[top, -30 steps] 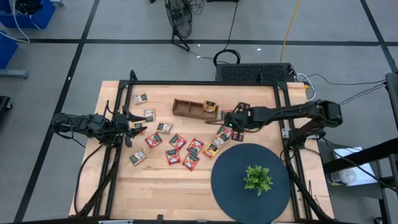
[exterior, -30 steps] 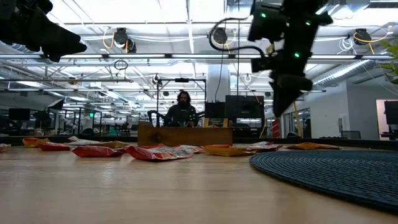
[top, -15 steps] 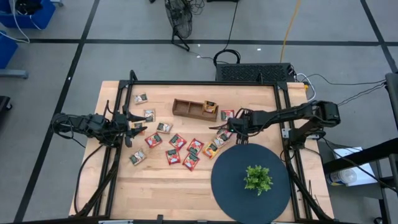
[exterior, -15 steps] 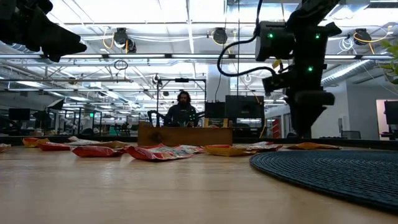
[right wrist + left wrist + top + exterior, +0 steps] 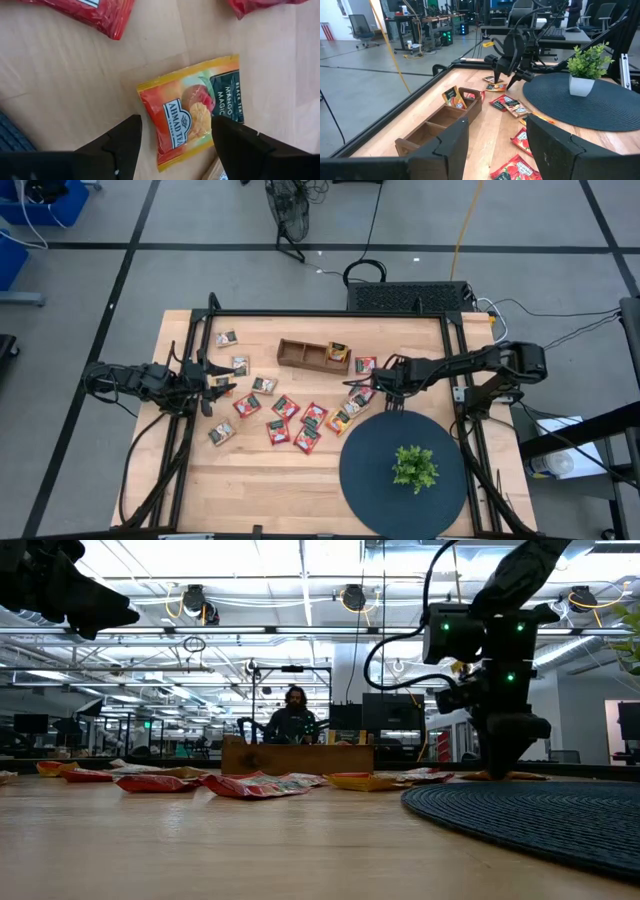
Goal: Pick & Place Tea
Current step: Put the yellow tea bag into the right section wooden organizer
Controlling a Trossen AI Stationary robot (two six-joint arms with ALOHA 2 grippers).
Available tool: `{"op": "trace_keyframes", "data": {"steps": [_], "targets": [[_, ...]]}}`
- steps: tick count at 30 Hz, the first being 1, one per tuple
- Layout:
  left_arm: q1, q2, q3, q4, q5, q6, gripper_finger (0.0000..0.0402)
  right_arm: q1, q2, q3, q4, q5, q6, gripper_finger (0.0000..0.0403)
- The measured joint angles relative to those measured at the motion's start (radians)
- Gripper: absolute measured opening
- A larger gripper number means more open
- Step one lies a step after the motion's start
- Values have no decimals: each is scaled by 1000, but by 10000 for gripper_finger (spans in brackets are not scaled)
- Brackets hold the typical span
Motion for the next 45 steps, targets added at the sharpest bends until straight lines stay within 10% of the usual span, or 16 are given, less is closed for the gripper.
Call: {"op": "trace_keyframes", "data": {"steps": [17,26,33,45], "targets": [[0,0,0,0,0,0,200,-33,2,-12,34,-52,-11,12],[0,0,0,0,0,0,200,6,4,13,103,-16,-15,5],[0,0,0,0,0,0,200,73,3,152,80,205,-71,3],[0,0,0,0,0,0,200,-14,3,181,605,205,-350,1]]}}
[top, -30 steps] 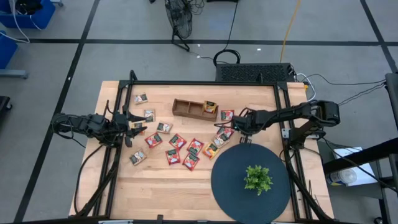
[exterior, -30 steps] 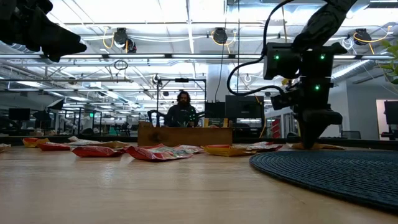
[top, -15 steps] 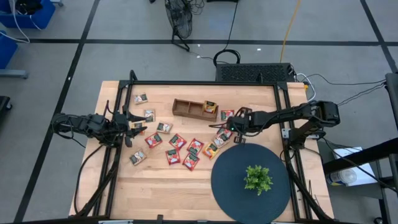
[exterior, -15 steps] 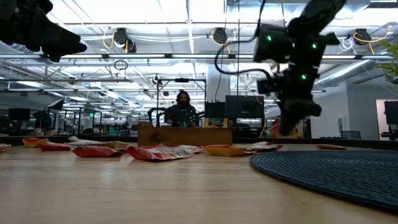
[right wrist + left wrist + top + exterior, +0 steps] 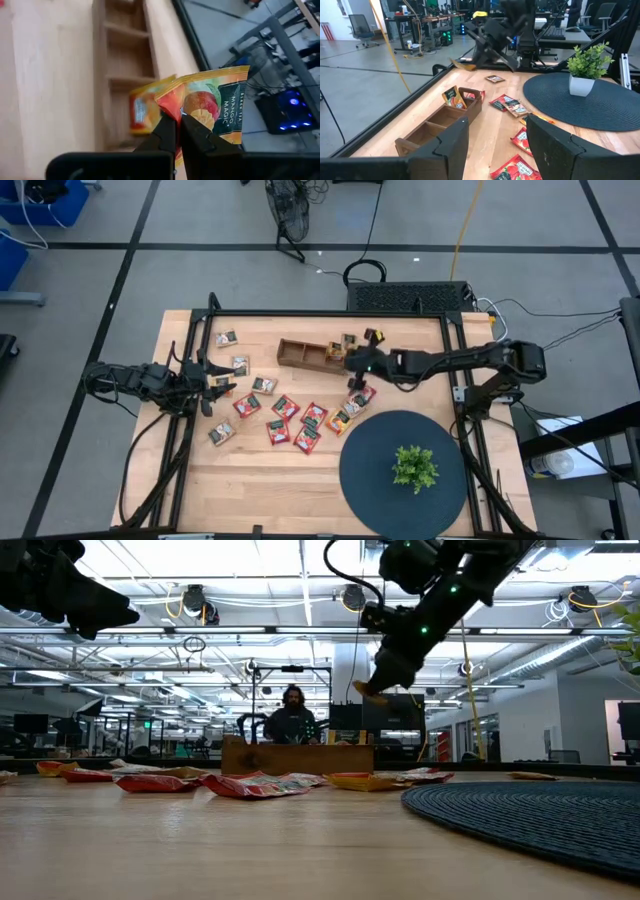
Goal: Pick & Place Tea
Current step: Put the yellow tea bag into the right section wooden organizer
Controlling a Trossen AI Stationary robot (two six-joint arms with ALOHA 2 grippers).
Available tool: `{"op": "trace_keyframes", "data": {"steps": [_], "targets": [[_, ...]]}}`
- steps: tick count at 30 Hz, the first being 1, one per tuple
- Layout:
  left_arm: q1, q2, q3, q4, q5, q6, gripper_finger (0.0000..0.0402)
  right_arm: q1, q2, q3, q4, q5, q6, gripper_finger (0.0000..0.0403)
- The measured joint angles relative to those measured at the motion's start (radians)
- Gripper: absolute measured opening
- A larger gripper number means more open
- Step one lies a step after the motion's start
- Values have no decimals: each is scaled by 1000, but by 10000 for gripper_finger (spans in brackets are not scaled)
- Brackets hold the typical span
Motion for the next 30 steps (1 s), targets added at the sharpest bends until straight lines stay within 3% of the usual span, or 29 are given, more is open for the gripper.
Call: {"op": "trace_keyframes", "data": {"steps": [5,10,14,26,30], "targets": [[0,0,0,0,0,0,200,-44,95,1,172,-159,-24,1],[0,0,0,0,0,0,200,-44,227,17,187,-55,-111,1],[0,0,0,0,0,0,200,-40,259,19,209,-13,-167,7],[0,0,0,0,0,0,200,-6,253,19,212,-15,-236,101],[0,0,0,0,0,0,200,12,253,19,237,66,-244,126]]}}
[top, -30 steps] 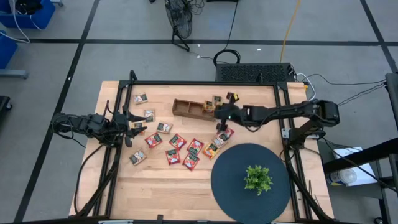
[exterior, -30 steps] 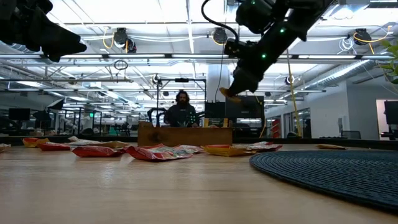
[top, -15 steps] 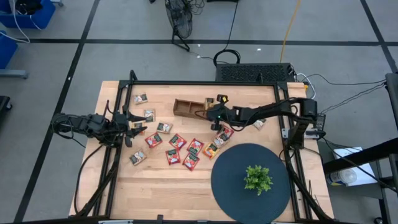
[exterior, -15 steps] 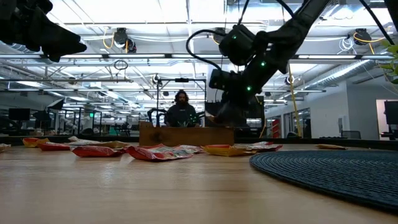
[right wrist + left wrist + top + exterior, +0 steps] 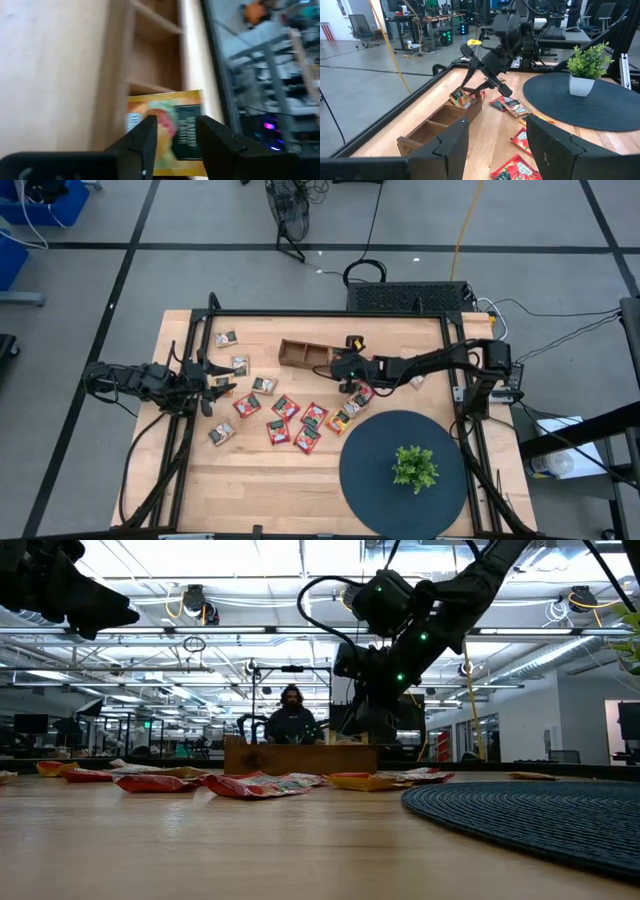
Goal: Pick & Place Tea
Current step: Put the yellow tea bag into the right section wooden organizer
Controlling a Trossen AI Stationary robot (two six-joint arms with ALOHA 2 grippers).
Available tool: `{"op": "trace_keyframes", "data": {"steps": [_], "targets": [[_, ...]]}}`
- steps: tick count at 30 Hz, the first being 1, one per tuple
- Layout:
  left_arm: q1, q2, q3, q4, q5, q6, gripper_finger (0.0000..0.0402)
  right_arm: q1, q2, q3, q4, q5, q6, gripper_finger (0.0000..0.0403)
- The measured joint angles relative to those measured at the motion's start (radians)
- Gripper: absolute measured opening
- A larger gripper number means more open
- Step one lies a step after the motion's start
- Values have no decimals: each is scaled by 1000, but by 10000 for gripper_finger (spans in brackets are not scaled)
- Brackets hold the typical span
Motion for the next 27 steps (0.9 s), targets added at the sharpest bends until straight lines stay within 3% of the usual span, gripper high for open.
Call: {"op": "trace_keyframes", "data": {"steps": [3,8,11,13,16,19,27], "targets": [[0,0,0,0,0,0,200,18,0,0,42,95,-28,134],[0,0,0,0,0,0,200,17,-10,77,-72,44,-74,104],[0,0,0,0,0,0,200,-4,-10,234,-320,-25,-65,42],[0,0,0,0,0,0,200,-27,-2,362,-498,-129,-23,11],[0,0,0,0,0,0,200,-75,61,535,-726,-316,93,4],[0,0,0,0,0,0,200,-113,162,618,-866,-451,151,1],[0,0,0,0,0,0,200,-112,254,636,-940,-481,162,0]]}}
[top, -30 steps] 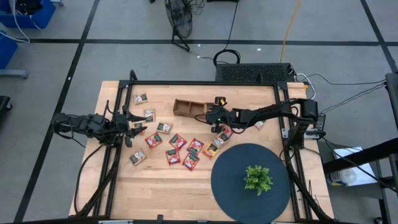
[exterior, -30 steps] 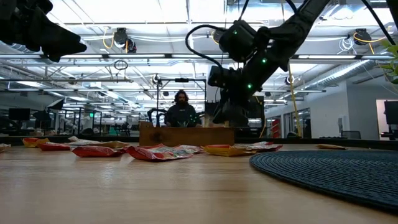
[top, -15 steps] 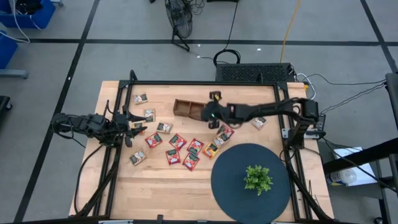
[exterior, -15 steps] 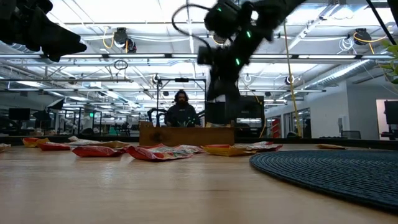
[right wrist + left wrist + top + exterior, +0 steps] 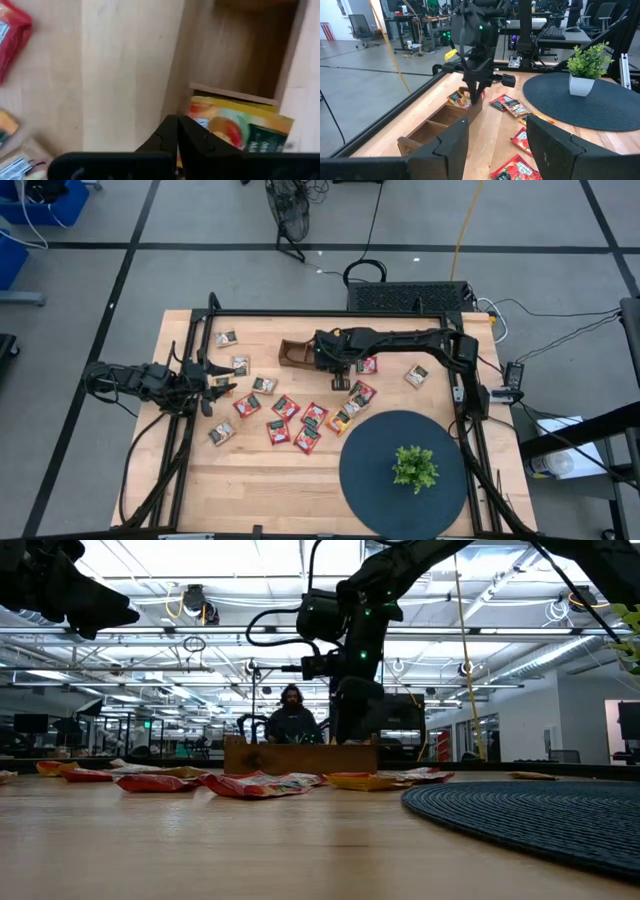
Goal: Pick & Place Tea
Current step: Put the yellow tea bag into the right section wooden organizer
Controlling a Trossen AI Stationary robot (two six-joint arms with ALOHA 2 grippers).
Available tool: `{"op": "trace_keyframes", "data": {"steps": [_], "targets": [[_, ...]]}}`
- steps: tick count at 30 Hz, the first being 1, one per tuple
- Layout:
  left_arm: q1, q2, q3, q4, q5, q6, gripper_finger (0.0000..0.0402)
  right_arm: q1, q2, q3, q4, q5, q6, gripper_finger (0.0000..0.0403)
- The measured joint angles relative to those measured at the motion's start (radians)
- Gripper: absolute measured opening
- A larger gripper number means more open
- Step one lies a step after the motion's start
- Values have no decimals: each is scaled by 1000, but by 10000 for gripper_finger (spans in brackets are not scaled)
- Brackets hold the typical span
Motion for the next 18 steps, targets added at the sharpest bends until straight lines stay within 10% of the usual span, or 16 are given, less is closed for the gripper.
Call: {"op": "trace_keyframes", "data": {"steps": [18], "targets": [[0,0,0,0,0,0,200,-20,-49,-8,36,51,3,0]]}}
